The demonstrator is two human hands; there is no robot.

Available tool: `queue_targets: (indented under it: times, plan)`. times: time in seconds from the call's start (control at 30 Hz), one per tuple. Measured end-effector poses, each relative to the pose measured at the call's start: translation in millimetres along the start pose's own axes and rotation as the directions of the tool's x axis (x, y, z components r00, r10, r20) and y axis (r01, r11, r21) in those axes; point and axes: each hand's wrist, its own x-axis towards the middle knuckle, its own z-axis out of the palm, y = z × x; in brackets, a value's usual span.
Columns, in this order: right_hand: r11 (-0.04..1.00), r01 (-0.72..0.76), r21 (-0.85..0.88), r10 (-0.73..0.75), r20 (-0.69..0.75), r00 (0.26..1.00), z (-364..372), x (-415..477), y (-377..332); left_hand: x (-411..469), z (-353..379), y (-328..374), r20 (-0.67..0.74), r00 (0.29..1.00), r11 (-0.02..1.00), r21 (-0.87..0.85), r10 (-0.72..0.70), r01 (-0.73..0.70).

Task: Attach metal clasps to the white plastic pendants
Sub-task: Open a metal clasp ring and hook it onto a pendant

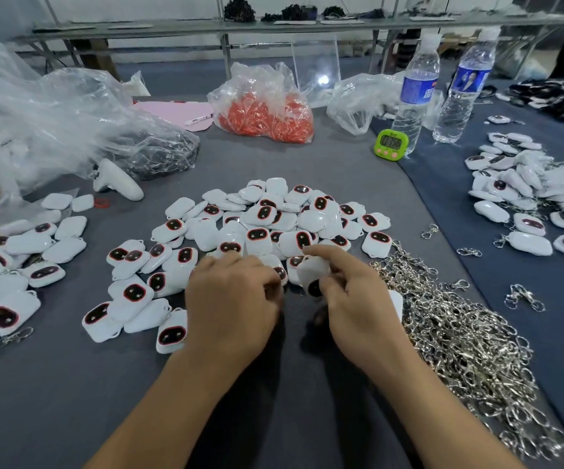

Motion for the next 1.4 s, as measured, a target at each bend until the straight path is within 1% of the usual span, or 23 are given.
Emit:
queue_targets:
  times: [0.07, 0.13, 0.2, 0.27, 0.33, 0.4, 0.5, 0.57, 0.67, 0.77, 0.87, 1.0, 1.1, 1.2, 1.3, 1.4]
  plan:
    - [0.997, -0.055, 0.048, 0.052, 0.064, 0.997, 4.3, 0.9, 2.0, -2.4, 3.2, 6.5, 0.105, 0.994, 0.999, -0.035, 0.018, -0.014]
    - [0.999, -0.053, -0.005, 0.053, 0.041, 0.998, 4.4, 4.0, 4.8, -3.3, 5.7, 8.1, 0.145, 0.989, 0.996, -0.088, 0.013, 0.0]
    - [0.999, -0.026, -0.044, 0.025, -0.01, 1.0, 1.4, 5.4, 5.4, -2.5, 7.0, 5.4, 0.155, 0.988, 0.989, -0.147, 0.022, 0.001]
    - [0.995, 0.01, -0.101, -0.011, -0.018, 1.0, -0.7, 5.4, 5.7, -0.4, 6.1, 1.9, 0.194, 0.981, 0.976, -0.218, 0.02, 0.023]
    - [0.983, 0.035, -0.178, -0.031, 0.026, 0.999, -1.3, 3.8, 4.2, 2.1, 5.1, -2.1, 0.241, 0.97, 0.963, -0.266, 0.015, 0.051]
    - [0.975, 0.055, -0.215, -0.038, 0.082, 0.996, -2.4, 2.2, 2.5, 3.9, 3.3, -5.5, 0.278, 0.96, 0.95, -0.305, 0.018, 0.07]
    - [0.952, 0.107, -0.287, -0.066, 0.148, 0.987, -3.3, 2.8, 1.3, 5.6, 1.8, -8.6, 0.292, 0.955, 0.946, -0.321, 0.058, 0.041]
    - [0.941, 0.129, -0.313, -0.082, 0.159, 0.984, -3.3, 3.1, 2.7, 5.7, 1.4, -7.2, 0.294, 0.951, 0.956, -0.294, 0.095, -0.005]
    - [0.938, 0.131, -0.32, -0.087, 0.149, 0.985, -4.2, 3.1, 5.6, 7.1, -0.1, -2.6, 0.305, 0.942, 0.975, -0.205, 0.142, -0.081]
    - [0.953, 0.128, -0.274, -0.105, 0.096, 0.99, -8.3, 4.1, 9.0, 8.8, 0.5, 3.1, 0.357, 0.925, 0.991, -0.061, 0.134, -0.12]
    - [0.962, 0.128, -0.242, -0.118, 0.057, 0.991, -10.3, 5.0, 9.5, 8.2, -0.4, 10.6, 0.359, 0.925, 0.984, 0.07, 0.126, -0.161]
    - [0.971, 0.132, -0.202, -0.124, 0.052, 0.991, -10.2, 3.6, 7.3, 9.1, -6.3, 13.7, 0.435, 0.896, 0.98, 0.122, 0.091, -0.159]
    - [0.968, 0.147, -0.204, -0.137, 0.061, 0.989, -9.0, 2.6, 6.8, 11.2, -11.5, 12.5, 0.465, 0.88, 0.968, 0.16, 0.098, -0.192]
    - [0.963, 0.157, -0.217, -0.157, 0.021, 0.987, -8.5, 2.5, 6.6, 11.2, -16.0, 11.8, 0.502, 0.86, 0.962, 0.175, 0.096, -0.21]
    - [0.974, 0.139, -0.182, -0.142, -0.002, 0.99, -8.2, 1.8, 5.2, 11.2, -20.5, 13.8, 0.508, 0.856, 0.955, 0.197, 0.095, -0.223]
    - [0.968, 0.148, -0.201, -0.15, 0.002, 0.989, -9.3, 0.2, 5.9, 9.2, -26.8, 19.0, 0.513, 0.853, 0.942, 0.227, 0.1, -0.247]
